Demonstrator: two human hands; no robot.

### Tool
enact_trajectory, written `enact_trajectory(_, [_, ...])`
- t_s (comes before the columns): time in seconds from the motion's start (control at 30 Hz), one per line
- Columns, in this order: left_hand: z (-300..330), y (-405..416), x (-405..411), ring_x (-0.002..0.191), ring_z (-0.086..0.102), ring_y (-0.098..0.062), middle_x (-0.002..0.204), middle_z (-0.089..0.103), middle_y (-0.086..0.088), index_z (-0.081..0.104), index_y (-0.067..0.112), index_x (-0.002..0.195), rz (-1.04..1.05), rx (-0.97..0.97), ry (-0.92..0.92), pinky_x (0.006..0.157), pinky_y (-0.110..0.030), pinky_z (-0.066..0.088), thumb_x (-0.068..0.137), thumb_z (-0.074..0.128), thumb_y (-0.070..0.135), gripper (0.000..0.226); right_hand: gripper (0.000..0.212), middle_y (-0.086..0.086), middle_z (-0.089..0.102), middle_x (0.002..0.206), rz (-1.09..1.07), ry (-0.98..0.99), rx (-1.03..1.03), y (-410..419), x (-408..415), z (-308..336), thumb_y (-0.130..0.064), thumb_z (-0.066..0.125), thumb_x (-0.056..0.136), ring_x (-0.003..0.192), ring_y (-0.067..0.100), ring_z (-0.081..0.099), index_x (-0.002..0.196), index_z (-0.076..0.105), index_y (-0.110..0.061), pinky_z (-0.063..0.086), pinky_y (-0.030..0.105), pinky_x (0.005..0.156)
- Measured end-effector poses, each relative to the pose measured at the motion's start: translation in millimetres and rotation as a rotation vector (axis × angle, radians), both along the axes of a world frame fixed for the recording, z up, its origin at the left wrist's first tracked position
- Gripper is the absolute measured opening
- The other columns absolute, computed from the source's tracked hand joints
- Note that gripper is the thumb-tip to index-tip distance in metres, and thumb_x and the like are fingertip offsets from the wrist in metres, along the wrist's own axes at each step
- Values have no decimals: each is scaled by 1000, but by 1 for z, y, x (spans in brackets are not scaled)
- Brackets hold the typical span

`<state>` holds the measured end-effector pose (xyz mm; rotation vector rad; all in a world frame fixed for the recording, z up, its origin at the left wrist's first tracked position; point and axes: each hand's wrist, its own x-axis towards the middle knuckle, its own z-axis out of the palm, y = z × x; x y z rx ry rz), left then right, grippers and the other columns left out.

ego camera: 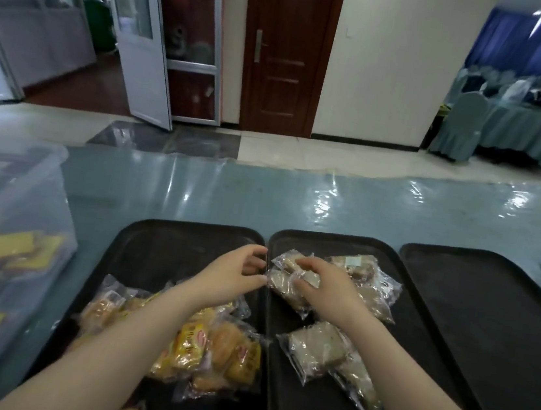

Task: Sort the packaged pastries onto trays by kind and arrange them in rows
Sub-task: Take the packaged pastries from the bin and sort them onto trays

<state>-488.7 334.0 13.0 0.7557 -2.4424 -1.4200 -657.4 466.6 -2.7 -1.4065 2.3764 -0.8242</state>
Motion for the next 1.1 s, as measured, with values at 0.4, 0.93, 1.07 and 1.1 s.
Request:
enact_trajectory(0.4, [81,-38,277,100,61,-1,115,61,18,55,44,108,271,-134,488,81,-16,49,87,62,12,39,17,-12,72,90,177,-401,-503,-98,260,95,-18,69,87,86,-4,65,92,66,-35,47,8,72])
enact_trajectory(0.93, [67,-161,532,86,66,-5,94,70,12,59,40,98,551,-292,314,77,-25,48,88,60,5,36,20,-15,67,96,433,-264,-286,-218,459,104,-19,67,88,92,2,63,99,62,-34,49,16,80])
enact_trajectory(1.07, [65,-193,543,95,63,-6,98,66,16,57,33,104,573,-469,160,86,-30,47,86,62,8,30,27,-21,58,102,549,-18,-110,-253,455,95,-30,65,89,91,-6,53,116,60,-31,37,5,68])
enact_trajectory(1.1, [63,-201,547,98,63,-8,99,65,16,57,30,108,569,-515,111,87,-30,45,86,63,9,31,29,-20,57,103,557,9,-93,-263,455,92,-30,65,89,91,-5,52,118,60,-29,36,4,67])
